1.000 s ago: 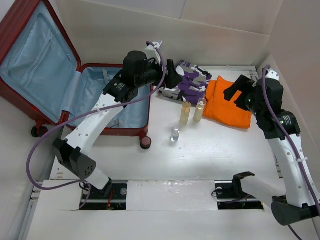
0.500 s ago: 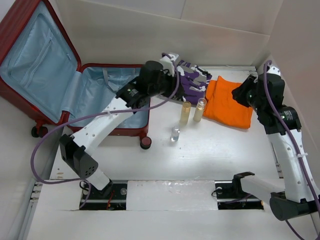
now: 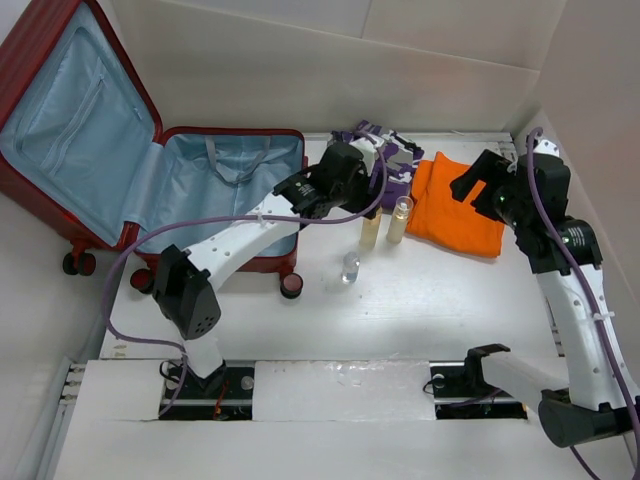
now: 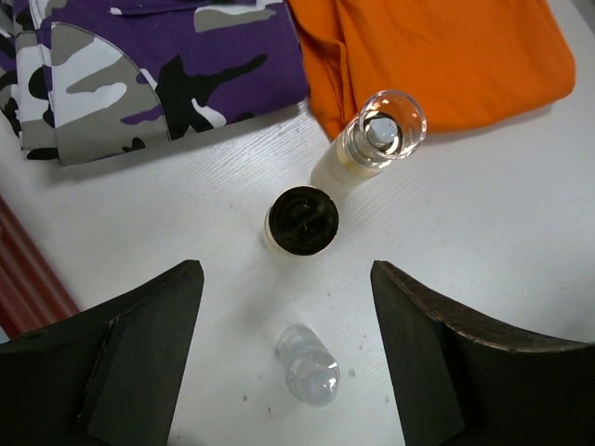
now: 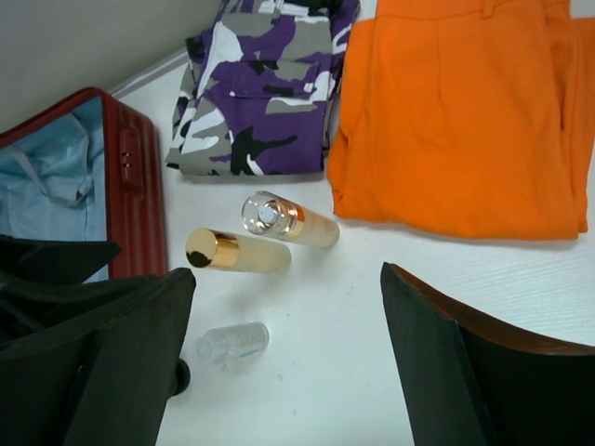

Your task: Pack the luggage

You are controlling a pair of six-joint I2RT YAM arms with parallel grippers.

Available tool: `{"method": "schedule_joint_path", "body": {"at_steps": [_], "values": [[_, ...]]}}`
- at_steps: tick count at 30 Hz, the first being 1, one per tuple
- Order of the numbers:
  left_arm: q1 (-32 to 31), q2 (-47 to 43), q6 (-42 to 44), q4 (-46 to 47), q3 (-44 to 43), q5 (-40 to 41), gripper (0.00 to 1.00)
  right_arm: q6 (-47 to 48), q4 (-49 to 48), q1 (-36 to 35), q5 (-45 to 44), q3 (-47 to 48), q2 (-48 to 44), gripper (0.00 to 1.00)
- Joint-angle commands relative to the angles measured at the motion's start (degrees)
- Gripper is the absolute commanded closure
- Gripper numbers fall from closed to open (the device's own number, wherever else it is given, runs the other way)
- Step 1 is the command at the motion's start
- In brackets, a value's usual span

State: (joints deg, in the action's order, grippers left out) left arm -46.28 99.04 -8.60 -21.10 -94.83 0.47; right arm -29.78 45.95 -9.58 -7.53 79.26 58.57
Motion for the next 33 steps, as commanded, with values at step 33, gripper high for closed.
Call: {"method": "schedule_joint_path", "body": {"at_steps": [33], "values": [[-1.27,15.39,2.62,-2.01,-9.68,1.46,0.57,2.09,-2.54,3.34,7.62,-2.62,-1.17,0.04]]}}
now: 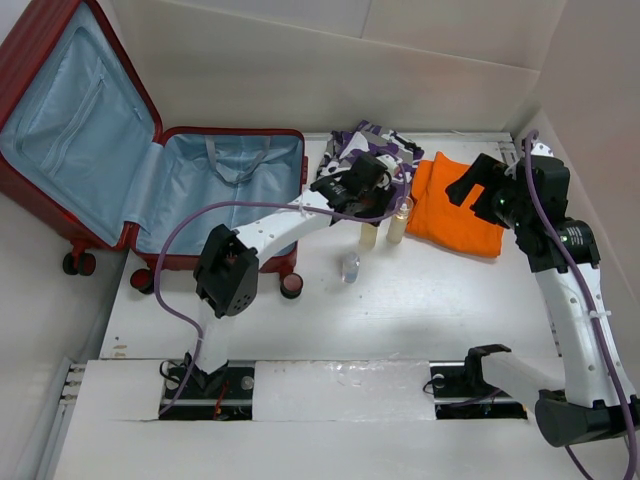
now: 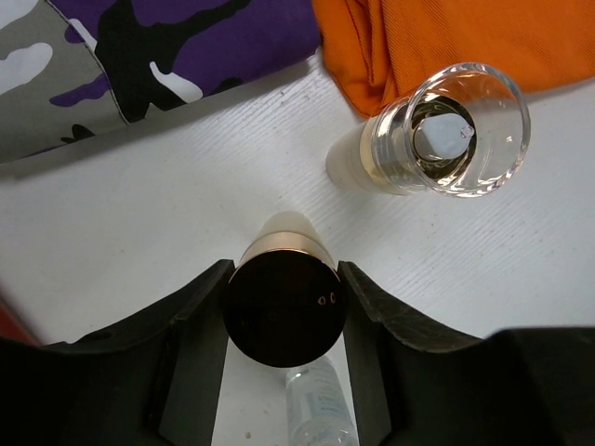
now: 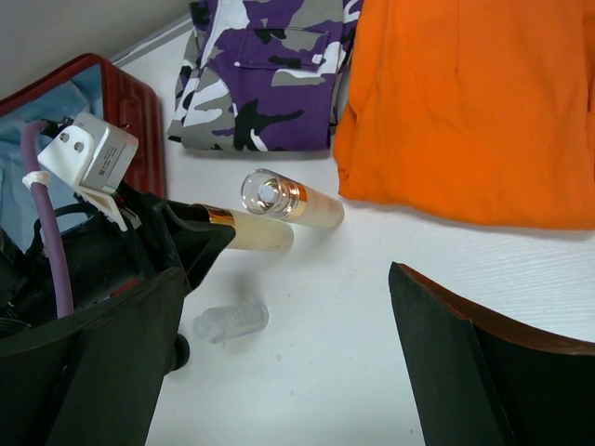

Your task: Pack the luggage

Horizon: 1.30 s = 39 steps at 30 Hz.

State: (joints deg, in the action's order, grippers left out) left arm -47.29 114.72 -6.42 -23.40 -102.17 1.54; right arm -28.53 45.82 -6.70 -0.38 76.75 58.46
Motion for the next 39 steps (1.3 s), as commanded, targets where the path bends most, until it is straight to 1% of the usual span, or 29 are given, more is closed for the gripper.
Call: {"method": "schedule_joint_path", "body": {"at_steps": [1,8,13,17,21,24,28,29,31,33,35,37,38,39], "values": [[-0.26,-0.28,0.44,0.28,-2.33,0.39,0.58,0.85,-2.41,0.46,0.47,-0.11,-1.06,0.04],[-0.26,-2.03,0.44,0.28,-2.86,-0.13,0.72,0.85,-2.41,0.46,0.47,-0.11,-1.06,0.04],[-0.26,-3.09,0.44,-1.39,-7.77,2.06,0.75,0.85,-2.41,0.46,1.09,0.42,-1.06,0.04],[-0.26,-3.10,-1.58,-4.11,-14.44,2.68,0.77,0.85,-1.27,0.46,1.61,2.52,-1.06,0.05],[2.72,-4.93,-3.95,-4.64,-18.93,2.67,0.77,0.85,-0.74,0.46,3.01,3.05,-1.68,0.05],[5.79,-6.34,-4.57,-6.04,-22.18,6.09,0.77,0.32,-0.74,0.46,4.59,2.53,-2.29,0.05],[10.36,-9.33,-5.71,-6.05,-22.19,12.07,0.78,0.32,-1.26,-0.60,4.60,0.34,-3.43,0.05],[12.64,-10.64,-5.71,-6.05,-22.19,13.82,0.78,0.32,-1.26,-1.29,4.60,0.33,-3.44,0.05],[15.19,-12.05,-7.29,-6.05,-19.23,15.76,0.78,0.32,-1.26,-1.82,5.30,-0.81,-3.44,0.05],[19.59,-14.08,-9.57,-6.05,-17.11,17.17,0.78,0.32,-2.40,-2.35,6.53,-1.42,-3.96,0.05],[23.01,-14.95,-11.16,-6.05,-14.13,17.18,0.78,0.32,-2.93,-2.97,7.68,-2.13,-4.49,0.05],[29.42,-15.58,-12.91,-5.52,-11.75,16.48,0.78,0.32,-3.54,-4.46,8.38,-3.36,-5.01,0.05],[29.45,-15.58,-12.92,-5.52,-11.21,16.48,0.78,0.32,-3.55,-4.46,8.38,-3.36,-5.02,0.05],[31.79,-14.79,-13.53,-6.39,-11.21,16.48,0.78,0.32,-3.55,-5.25,8.38,-4.06,-5.54,0.05]]}}
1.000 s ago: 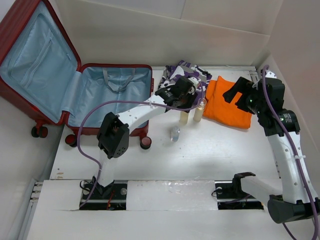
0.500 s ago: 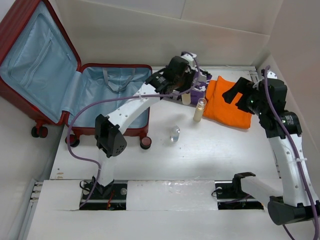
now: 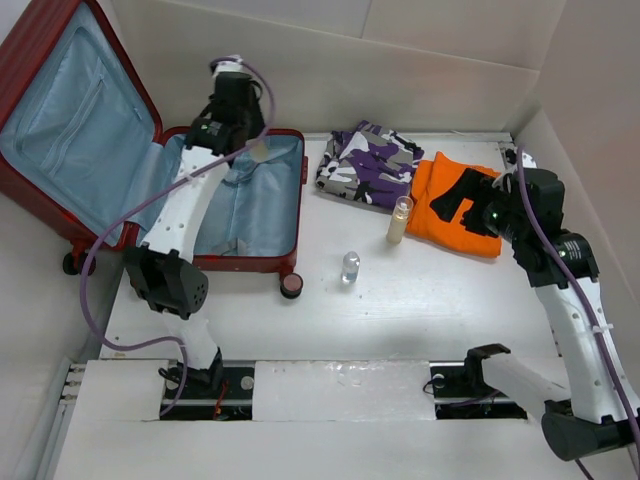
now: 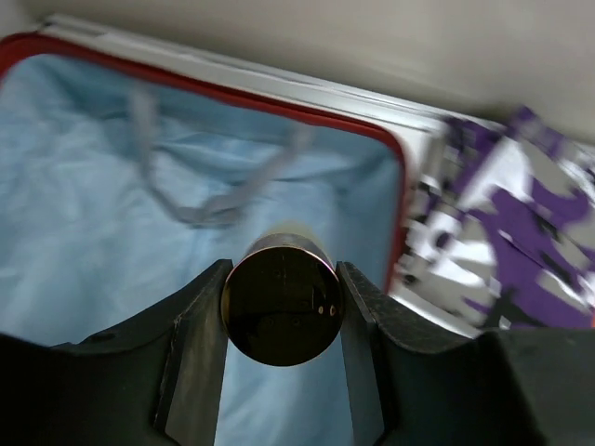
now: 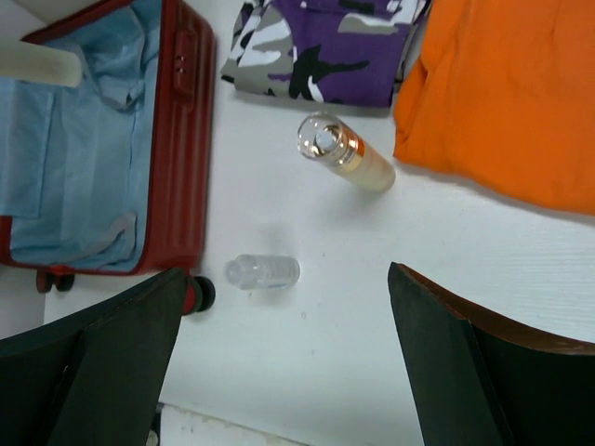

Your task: Pack the luggage

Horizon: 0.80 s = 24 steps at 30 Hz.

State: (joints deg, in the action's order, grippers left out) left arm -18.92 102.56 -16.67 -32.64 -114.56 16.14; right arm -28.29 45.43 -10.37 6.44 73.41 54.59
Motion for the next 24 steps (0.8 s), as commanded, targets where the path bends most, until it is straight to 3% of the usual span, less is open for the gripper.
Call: {"method": "schedule_joint_path", "body": {"at_steps": [1,6,16,24], "values": [[4.49,-2.02,-3.29,2.33,1.18,1.01,0.78,0.08,-3.15,-2.28,1.56,-0.72,-1.68,0.05],[7.05,2.90,-3.29,-4.44,-0.49,3.89,0.81,0.08,-3.15,-4.30,2.62,-1.78,-2.29,0.05],[7.05,7.20,-1.00,-9.71,6.02,12.33,0.79,0.08,-3.68,-6.06,2.62,-2.83,-2.29,0.05],[7.05,17.22,0.93,-14.03,-2.59,14.71,0.72,0.61,-3.68,-6.59,2.62,-2.84,-0.62,0.05]]}}
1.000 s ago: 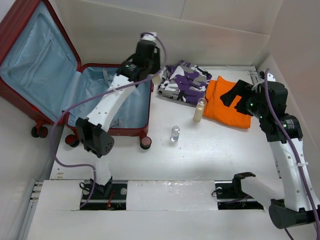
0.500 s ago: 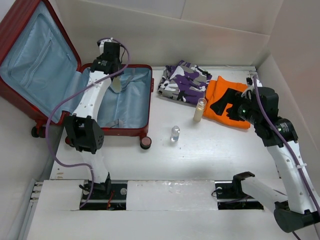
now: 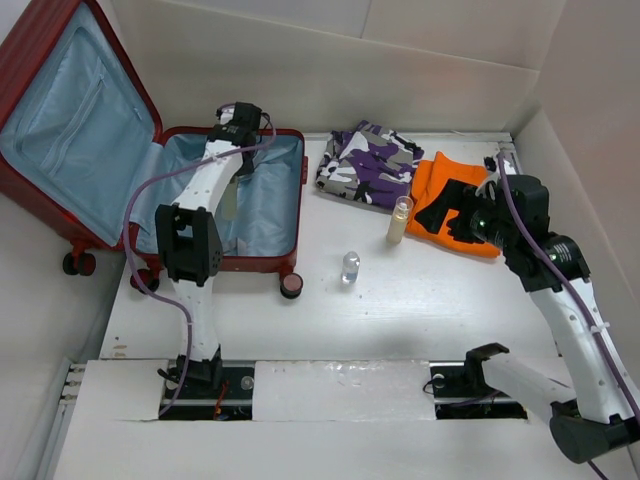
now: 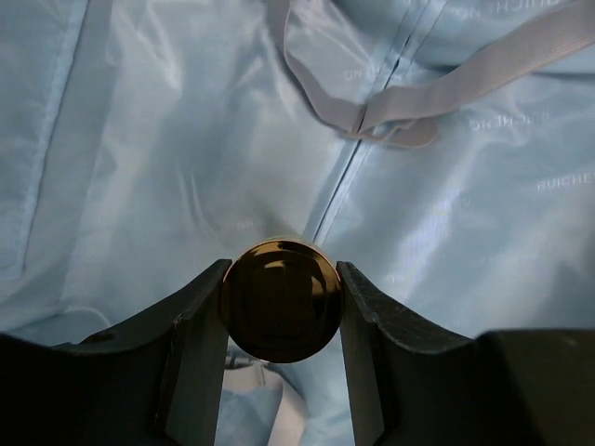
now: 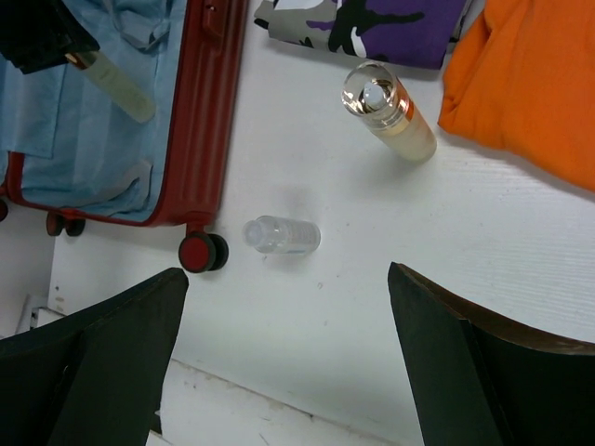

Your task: Pack the luggage

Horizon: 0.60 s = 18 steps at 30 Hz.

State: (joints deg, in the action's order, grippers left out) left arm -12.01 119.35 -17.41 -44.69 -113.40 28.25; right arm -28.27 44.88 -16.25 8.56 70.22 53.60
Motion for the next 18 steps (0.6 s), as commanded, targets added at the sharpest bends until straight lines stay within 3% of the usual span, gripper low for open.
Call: {"method": "schedule_joint_path", "body": {"at_steps": [1,10,18], "values": [[0.15,2.10,1.68,-1.98,-4.45,3.12,0.72,0.59,-3.14,-0.71,0.50,0.36,0.88,0.05],[0.67,10.11,2.38,1.70,-9.38,3.74,0.44,0.59,-1.47,-0.71,-2.05,2.21,2.64,0.05],[1.20,12.93,1.33,5.13,-9.99,1.72,0.43,0.59,0.81,-0.71,-5.39,4.93,3.26,0.05]]}}
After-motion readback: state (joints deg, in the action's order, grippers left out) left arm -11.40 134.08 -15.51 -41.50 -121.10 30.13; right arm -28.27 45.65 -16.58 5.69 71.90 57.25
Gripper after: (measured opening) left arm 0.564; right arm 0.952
